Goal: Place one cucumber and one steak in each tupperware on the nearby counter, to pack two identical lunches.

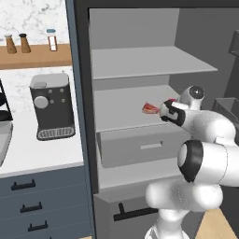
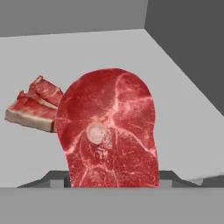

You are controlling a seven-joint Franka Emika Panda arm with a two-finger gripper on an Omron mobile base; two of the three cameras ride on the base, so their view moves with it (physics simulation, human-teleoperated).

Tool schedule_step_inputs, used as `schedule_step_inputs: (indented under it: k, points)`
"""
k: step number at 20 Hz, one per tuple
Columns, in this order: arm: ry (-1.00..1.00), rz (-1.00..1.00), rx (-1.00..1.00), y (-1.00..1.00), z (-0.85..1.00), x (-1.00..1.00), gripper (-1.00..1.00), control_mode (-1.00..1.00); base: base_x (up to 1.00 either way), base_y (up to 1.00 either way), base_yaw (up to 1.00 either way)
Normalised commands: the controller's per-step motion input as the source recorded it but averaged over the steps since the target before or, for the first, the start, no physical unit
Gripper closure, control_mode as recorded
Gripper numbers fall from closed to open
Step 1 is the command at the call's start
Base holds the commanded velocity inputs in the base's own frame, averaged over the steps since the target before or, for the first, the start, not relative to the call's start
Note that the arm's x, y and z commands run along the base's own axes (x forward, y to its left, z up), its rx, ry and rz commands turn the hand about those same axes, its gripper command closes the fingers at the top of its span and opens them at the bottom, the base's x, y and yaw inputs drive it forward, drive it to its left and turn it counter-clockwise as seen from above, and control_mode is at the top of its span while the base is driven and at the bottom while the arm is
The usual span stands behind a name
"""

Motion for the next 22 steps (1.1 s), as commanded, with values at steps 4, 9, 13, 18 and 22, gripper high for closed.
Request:
schedule_step_inputs:
  k: [4, 9, 13, 18, 22]
  points:
    - [0.0, 0.01, 0.0, 0.27, 0.92, -1.0, 1.0, -1.0, 0.0, 0.0, 0.0]
    - [0.18, 0.02, 0.0, 0.25, 0.87, -1.0, 1.0, -1.0, 0.0, 0.0, 0.0]
    - [0.1, 0.08, 0.0, 0.08, 0.35, -1.0, 1.0, -1.0, 0.0, 0.0, 0.0]
    - [0.0, 0.14, -0.03, 0.19, 0.0, -1.0, 1.0, -1.0, 0.0, 0.0, 0.0]
    - [-0.02, 0.2, -0.07, 0.37, 0.0, -1.0, 1.0, -1.0, 0.0, 0.0, 0.0]
